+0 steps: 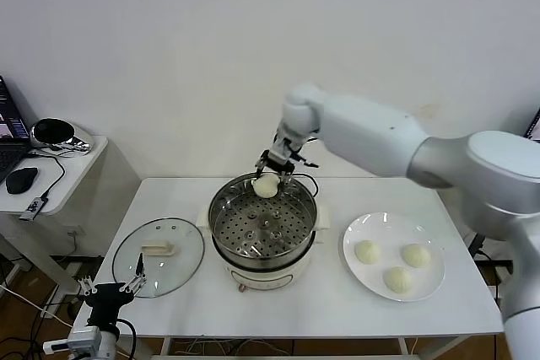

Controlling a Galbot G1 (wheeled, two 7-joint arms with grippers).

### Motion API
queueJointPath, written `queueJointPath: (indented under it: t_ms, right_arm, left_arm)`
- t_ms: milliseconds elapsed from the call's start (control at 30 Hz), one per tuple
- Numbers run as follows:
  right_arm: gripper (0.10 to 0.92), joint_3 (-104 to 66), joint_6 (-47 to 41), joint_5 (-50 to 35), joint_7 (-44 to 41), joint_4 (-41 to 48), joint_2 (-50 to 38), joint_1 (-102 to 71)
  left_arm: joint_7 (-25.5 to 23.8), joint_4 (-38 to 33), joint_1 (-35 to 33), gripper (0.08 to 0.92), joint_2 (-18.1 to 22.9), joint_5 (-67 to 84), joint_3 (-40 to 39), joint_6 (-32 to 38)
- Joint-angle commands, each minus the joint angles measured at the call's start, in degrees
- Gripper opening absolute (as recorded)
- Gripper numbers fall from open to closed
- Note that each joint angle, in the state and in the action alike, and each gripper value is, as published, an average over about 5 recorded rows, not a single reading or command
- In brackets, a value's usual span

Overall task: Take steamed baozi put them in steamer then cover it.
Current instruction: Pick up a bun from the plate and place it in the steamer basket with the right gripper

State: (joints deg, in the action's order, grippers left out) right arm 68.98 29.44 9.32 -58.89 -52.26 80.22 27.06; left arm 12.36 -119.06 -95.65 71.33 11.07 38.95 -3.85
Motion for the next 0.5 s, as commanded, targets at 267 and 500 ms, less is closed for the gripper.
queueJointPath:
  t_ms: [267,500]
  right_arm:
    - [0.578,-0.1,7.5,14.8,3.8,5.3,4.9,-3.9]
    - [0.631,-2.1,8.8,17.7,5.2,6.5,4.6,-5.4]
  left_arm:
    - [0.0,0.0,-0.1,0.823,-0.1,0.1,-0.1,0.1]
    - [0.0,-0.2,-0.2,0.823,0.0,0.0,-0.2,0.1]
